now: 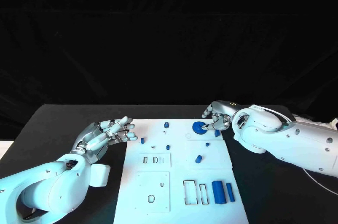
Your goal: Assemble the parts on the task board
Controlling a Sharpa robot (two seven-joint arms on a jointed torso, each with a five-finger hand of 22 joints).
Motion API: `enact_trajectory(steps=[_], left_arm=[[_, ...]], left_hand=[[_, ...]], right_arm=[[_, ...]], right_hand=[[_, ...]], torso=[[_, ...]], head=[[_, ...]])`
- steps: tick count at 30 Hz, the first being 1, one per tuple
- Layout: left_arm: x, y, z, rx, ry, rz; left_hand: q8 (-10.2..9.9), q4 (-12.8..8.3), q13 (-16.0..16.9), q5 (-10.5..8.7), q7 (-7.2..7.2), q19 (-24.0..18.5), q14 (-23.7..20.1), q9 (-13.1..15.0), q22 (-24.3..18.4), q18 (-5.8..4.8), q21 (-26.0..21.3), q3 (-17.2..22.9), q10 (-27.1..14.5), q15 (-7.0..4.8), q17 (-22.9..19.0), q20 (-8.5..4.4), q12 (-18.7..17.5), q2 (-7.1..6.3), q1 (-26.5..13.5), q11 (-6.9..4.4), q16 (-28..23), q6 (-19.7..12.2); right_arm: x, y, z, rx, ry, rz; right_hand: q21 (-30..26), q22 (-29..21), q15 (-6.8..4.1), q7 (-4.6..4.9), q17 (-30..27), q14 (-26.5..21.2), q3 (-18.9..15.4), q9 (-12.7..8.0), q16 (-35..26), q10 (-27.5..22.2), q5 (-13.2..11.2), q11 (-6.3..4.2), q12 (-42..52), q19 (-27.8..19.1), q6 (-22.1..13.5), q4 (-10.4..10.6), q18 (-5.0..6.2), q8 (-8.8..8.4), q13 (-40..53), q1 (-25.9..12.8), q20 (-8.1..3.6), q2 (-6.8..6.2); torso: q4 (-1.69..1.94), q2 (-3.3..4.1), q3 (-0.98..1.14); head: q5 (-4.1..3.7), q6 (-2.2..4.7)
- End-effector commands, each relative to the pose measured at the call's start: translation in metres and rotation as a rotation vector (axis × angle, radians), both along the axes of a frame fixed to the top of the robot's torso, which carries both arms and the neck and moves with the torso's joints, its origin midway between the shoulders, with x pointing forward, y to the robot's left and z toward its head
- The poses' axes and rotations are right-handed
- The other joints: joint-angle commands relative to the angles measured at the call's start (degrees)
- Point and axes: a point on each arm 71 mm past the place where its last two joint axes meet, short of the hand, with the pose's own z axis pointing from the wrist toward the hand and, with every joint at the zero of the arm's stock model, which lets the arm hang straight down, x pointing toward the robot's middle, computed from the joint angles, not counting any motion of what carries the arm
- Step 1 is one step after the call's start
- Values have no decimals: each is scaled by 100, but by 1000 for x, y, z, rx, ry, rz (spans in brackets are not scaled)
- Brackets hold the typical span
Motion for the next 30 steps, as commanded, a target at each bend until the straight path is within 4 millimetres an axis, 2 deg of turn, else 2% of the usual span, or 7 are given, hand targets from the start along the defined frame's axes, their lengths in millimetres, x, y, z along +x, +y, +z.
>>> enact_trajectory(steps=[1, 5, 12, 30], left_arm=[[0, -2, 1, -14, -4, -21], [0, -3, 1, -14, -4, -22], [0, -2, 1, -13, -3, -20], [1, -1, 0, -11, 0, -18]], left_hand=[[-40, -36, -7, 9, 27, -31, -7, -6, -8, 54, -34, 4, -12, 32, 9, 24, -24, -3, 57, 18, -16, -16], [-40, -36, -7, 9, 27, -31, -7, -6, -8, 54, -34, 4, -12, 32, 9, 24, -24, -3, 57, 18, -16, -16], [-40, -36, -7, 9, 27, -31, -7, -6, -8, 54, -34, 4, -12, 32, 9, 24, -24, -3, 57, 18, -16, -16], [-40, -36, -7, 9, 27, -31, -7, -6, -8, 54, -34, 4, -12, 32, 9, 24, -24, -3, 57, 18, -16, -16]], right_arm=[[2, -1, -7, -5, 46, -21], [4, 0, -11, -5, 57, -26], [6, 4, -16, 0, 73, -16], [5, 11, -14, 15, 28, 6]], right_hand=[[31, 948, 30, 34, 24, 307, -30, 9, 44, -35, 28, 11, 95, 211, 2, 0, -82, 40, 104, 13, 52, 53], [39, 969, 30, 31, 68, 313, -26, 13, 67, -3, 37, 10, 259, 224, 20, -3, -87, 54, 284, 18, 53, 83], [58, 1013, 31, 28, 174, 330, -38, 20, 124, 25, 52, 10, 451, 252, 52, -6, -96, 78, 509, 15, 55, 101], [106, 1131, 23, 9, 354, 358, -13, 39, 218, 65, 84, -5, 682, 332, 165, -32, -123, 141, 797, 39, 52, 203]], torso=[[9, 5, 3], [11, 4, -11], [11, 2, -10], [17, -2, -12]], head=[[-10, -15], [-5, -28], [1, -52], [-1, -55]])
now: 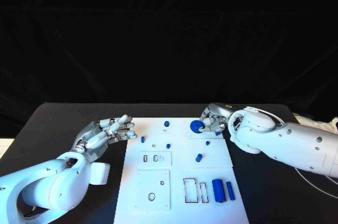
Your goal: Assemble the parts on the task board
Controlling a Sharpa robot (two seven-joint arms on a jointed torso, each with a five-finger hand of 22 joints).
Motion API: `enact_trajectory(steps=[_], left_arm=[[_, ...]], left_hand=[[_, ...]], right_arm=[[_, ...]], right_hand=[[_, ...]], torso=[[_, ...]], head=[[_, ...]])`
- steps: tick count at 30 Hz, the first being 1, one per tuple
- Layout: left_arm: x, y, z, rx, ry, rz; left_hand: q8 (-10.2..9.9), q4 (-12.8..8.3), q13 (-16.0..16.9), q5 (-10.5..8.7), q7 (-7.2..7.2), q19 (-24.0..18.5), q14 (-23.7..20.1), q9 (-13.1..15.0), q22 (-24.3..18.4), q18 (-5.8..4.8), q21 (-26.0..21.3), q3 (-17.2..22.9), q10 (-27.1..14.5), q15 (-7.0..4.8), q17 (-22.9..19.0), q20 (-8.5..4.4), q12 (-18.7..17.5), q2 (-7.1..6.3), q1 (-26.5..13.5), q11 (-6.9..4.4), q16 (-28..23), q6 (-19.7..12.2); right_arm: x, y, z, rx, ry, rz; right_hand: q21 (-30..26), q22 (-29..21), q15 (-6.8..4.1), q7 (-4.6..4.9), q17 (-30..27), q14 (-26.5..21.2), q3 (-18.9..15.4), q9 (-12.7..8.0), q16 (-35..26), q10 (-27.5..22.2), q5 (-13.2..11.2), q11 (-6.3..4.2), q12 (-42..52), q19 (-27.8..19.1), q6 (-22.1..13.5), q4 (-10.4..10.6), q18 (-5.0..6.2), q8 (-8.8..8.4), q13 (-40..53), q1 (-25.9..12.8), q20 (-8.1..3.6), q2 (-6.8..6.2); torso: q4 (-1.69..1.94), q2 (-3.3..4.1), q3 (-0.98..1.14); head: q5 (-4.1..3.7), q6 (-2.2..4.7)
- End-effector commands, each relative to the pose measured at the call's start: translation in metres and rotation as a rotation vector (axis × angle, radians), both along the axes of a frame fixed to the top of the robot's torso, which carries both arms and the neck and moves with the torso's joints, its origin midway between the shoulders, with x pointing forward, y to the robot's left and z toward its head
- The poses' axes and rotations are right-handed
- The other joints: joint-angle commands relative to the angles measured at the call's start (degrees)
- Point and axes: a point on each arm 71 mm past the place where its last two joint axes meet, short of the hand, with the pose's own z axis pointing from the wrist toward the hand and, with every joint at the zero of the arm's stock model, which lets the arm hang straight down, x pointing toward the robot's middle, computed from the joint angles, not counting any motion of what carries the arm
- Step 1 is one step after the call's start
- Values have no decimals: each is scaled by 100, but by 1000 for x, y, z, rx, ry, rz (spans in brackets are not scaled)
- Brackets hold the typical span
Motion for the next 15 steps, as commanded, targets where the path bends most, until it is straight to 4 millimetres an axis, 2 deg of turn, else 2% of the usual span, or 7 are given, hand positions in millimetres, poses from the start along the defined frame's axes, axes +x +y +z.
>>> enact_trajectory(steps=[1, 15], left_arm=[[0, -2, 1, -12, -3, -20], [0, -2, 0, -11, 1, -20]], left_hand=[[-40, -36, -7, 9, 28, -31, -7, -6, -8, 54, -34, 4, -12, 32, 5, 24, -24, -3, 57, 18, -16, -16], [-48, -51, -6, 10, 26, -34, -4, -4, -9, 56, -35, 8, -9, 31, 20, 24, -31, 7, 71, 16, -29, -10]], right_arm=[[-1, 3, 1, -1, -21, 15], [-4, 10, 4, 18, -47, 49]], right_hand=[[24, 1134, 23, 1, 132, 358, -15, 2, 30, 43, 39, 16, 27, 333, 45, -32, -35, 30, 12, 18, 52, 56], [48, 1194, 28, 4, 246, 376, -69, -4, 88, 63, 33, 22, 123, 374, 37, -7, -49, 23, 137, -52, 54, 9]], torso=[[4, 0, 0], [3, -1, 0]], head=[[-2, -4], [1, -9]])
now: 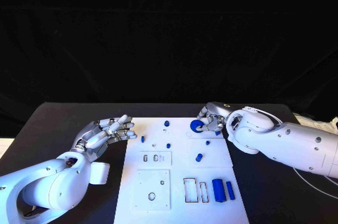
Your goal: Assemble the parts on the task board
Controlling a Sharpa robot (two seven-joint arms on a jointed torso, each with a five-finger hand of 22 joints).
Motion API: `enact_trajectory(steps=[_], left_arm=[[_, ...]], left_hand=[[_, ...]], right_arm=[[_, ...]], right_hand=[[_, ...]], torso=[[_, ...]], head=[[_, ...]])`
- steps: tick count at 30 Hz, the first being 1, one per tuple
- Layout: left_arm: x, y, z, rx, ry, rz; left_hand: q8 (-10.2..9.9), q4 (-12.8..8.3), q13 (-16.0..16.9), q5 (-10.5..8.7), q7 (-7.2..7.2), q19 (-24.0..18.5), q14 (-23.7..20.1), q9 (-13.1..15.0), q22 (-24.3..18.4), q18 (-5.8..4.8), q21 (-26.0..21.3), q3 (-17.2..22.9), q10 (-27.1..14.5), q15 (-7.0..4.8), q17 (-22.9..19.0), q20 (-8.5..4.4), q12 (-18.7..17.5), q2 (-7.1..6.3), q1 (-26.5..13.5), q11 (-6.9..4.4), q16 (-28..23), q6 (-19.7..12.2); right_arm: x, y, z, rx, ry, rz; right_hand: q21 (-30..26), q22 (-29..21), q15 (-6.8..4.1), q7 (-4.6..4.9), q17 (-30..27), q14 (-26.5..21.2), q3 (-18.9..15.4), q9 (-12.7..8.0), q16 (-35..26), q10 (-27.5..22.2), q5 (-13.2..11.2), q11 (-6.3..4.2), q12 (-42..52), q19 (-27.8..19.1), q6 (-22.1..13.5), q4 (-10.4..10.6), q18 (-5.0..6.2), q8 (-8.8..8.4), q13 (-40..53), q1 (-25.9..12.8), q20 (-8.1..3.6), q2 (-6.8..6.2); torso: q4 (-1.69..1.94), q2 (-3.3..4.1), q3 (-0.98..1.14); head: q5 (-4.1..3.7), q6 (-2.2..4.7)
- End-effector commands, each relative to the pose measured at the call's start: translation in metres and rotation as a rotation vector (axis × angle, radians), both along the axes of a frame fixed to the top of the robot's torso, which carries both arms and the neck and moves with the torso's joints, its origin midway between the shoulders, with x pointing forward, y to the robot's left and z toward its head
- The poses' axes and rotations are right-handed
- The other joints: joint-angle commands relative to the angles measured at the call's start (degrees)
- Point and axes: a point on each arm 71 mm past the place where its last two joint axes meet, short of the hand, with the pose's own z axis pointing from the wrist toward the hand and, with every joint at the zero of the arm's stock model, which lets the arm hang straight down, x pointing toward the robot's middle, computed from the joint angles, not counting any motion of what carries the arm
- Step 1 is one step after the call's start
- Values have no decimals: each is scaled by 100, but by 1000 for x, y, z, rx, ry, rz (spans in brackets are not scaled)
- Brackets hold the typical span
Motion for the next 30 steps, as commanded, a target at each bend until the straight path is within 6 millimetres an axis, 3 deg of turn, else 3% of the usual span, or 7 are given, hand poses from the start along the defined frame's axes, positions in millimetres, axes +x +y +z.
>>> enact_trajectory(steps=[1, 22, 30], left_arm=[[0, -2, 1, -12, -3, -20], [-1, -2, 1, -13, -2, -22], [-1, -2, 1, -13, -2, -23]], left_hand=[[-23, -42, -6, 10, 26, -34, -4, -4, -9, 56, -35, -1, -9, 31, 17, 24, -31, 7, 71, 16, -29, -10], [-27, -52, -6, 11, 25, -34, -3, -3, -9, 57, -35, 3, -8, 31, 25, 25, -34, 12, 83, 15, -35, -8], [-30, -60, -5, 12, 24, -34, -2, -3, -9, 58, -35, 7, -8, 31, 29, 24, -35, 15, 92, 14, -39, -7]], right_arm=[[-1, 3, 1, -1, -21, 23], [2, 1, -6, -57, 50, 7], [3, 2, -6, -71, 42, 2]], right_hand=[[21, 1195, 27, 4, 247, 376, -38, -4, 33, 42, 33, 1, 28, 374, 37, -7, -50, 23, 15, -52, 54, 9], [40, 1241, 19, -15, 352, 391, -18, 11, 87, 58, 39, -15, 98, 405, 131, -41, -60, 68, 125, -14, 51, 62], [59, 1289, 8, -20, 437, 400, 143, 18, 130, 67, 19, -24, 156, 438, 243, -158, -71, 104, 248, 198, 40, 255]], torso=[[-6, -1, -1], [-1, 2, -1], [4, 0, -3]], head=[[7, -2], [-15, -28], [-18, -46]])
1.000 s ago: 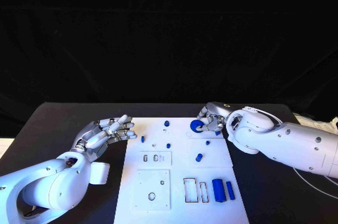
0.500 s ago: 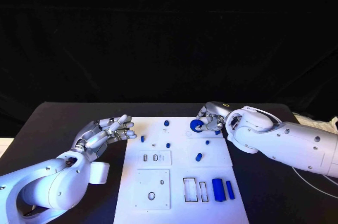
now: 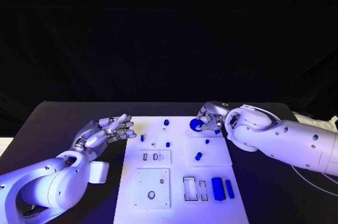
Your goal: Assemble the parts on the task board
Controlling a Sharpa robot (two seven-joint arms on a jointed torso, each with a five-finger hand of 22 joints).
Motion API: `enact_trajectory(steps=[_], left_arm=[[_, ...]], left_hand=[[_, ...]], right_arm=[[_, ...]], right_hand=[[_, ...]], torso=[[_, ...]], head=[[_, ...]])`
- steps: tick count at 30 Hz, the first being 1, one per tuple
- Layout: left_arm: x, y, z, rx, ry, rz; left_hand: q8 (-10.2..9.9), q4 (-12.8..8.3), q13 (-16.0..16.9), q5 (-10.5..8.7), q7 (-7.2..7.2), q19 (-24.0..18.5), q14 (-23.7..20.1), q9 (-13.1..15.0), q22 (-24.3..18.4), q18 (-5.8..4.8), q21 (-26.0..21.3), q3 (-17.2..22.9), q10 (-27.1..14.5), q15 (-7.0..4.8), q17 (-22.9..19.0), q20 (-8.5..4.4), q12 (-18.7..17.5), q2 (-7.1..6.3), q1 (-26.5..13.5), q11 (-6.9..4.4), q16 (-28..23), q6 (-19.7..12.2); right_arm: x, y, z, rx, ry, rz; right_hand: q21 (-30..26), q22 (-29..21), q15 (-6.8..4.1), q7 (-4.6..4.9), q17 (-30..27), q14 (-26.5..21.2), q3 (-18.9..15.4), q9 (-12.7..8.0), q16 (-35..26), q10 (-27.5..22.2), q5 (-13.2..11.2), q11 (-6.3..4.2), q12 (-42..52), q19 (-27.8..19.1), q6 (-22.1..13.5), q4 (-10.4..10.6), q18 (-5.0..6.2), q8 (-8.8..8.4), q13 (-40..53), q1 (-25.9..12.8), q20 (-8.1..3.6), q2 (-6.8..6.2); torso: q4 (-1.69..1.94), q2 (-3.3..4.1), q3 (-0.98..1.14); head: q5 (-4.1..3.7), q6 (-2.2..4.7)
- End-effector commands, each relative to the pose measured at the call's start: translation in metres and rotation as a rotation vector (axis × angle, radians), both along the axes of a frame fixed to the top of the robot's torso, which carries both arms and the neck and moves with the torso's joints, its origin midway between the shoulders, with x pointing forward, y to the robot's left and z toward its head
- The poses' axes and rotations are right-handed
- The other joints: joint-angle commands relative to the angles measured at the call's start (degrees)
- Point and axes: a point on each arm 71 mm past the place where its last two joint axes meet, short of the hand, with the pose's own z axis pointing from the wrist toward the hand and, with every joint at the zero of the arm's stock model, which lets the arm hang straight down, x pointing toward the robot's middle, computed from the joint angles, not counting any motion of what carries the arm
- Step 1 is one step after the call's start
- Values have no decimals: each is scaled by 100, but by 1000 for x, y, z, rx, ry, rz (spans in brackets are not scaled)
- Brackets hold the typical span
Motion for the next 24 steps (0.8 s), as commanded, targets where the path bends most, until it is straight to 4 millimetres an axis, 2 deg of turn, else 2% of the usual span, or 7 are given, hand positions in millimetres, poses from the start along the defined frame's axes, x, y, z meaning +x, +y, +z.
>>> enact_trajectory(steps=[1, 3, 5, 9, 14, 20, 24], left_arm=[[-1, -2, 1, -13, -6, -20], [-1, -2, 1, -13, -6, -20], [-1, -2, 1, -13, -6, -20], [-1, -2, 1, -13, -6, -21], [-1, -2, 1, -13, -6, -20], [0, -3, 1, -14, -5, -22], [0, -3, 1, -14, -5, -22]], left_hand=[[-26, -22, -6, 12, 24, -35, -2, -3, -9, 58, -35, 1, -8, 31, 10, 24, -35, -7, 70, 14, -39, -6], [-26, -22, -6, 12, 24, -35, -2, -3, -9, 58, -35, 1, -8, 31, 10, 24, -35, -7, 70, 14, -39, -6], [-29, -30, -5, 12, 23, -35, -1, -2, -9, 59, -35, 5, -7, 30, 15, 24, -37, -1, 79, 13, -43, -5], [-29, -30, -5, 12, 23, -35, -1, -2, -9, 59, -35, 5, -7, 30, 15, 24, -37, -1, 79, 13, -43, -5], [-32, -36, -5, 11, 23, -35, -1, -2, -9, 59, -35, 10, -7, 30, 20, 24, -38, 5, 87, 13, -48, -3], [-34, -41, -5, 9, 22, -35, 0, -2, -9, 59, -35, 13, -6, 29, 24, 24, -39, 10, 93, 13, -51, -1], [-36, -45, -5, 8, 22, -35, 0, -2, -9, 59, -35, 15, -6, 29, 26, 24, -40, 12, 98, 12, -53, -1]], right_arm=[[0, 1, -4, -43, 14, -2], [-1, 2, -4, -49, -4, 2], [-1, 3, -3, -54, -16, 6], [-3, 7, 0, -54, -70, 25], [-7, 15, 5, -32, -141, 55], [-17, 30, 14, 14, -201, 103], [-26, 44, 20, 33, -223, 141]], right_hand=[[40, 1291, 5, -3, 453, 402, 81, 16, 39, 52, -42, -12, 39, 441, 92, -54, -73, 38, 45, 101, 39, 108], [54, 1325, -17, -40, 520, 413, 220, 38, 71, 80, -209, -43, 112, 466, 225, -136, -81, 90, 124, 241, 27, 214], [61, 1345, -31, -68, 553, 419, 290, 54, 87, 104, -234, -63, 170, 480, 310, -184, -85, 125, 177, 310, 18, 262], [89, 1414, -100, -185, 636, 432, 481, 133, 126, 211, -259, -153, 429, 531, 631, -343, -102, 259, 401, 478, -32, 367], [103, 1451, -162, -273, 658, 434, 596, 209, 135, 228, -250, -225, 455, 558, 834, -479, -111, 334, 455, 529, -96, 378], [110, 1469, -175, -274, 646, 431, 604, 231, 128, 226, -218, -231, 430, 571, 834, -462, -116, 305, 464, 397, -122, 338], [110, 1468, -174, -265, 634, 428, 607, 238, 120, 222, -180, -226, 407, 571, 807, -428, -116, 264, 467, 285, -128, 311]], torso=[[2, -1, 0], [0, 0, 1], [-2, 1, 1], [2, -3, 1], [4, -3, 1], [9, -5, 0], [0, -3, -1]], head=[[4, -5], [4, -6], [6, -8], [5, -12], [10, -4], [16, 11], [23, 18]])
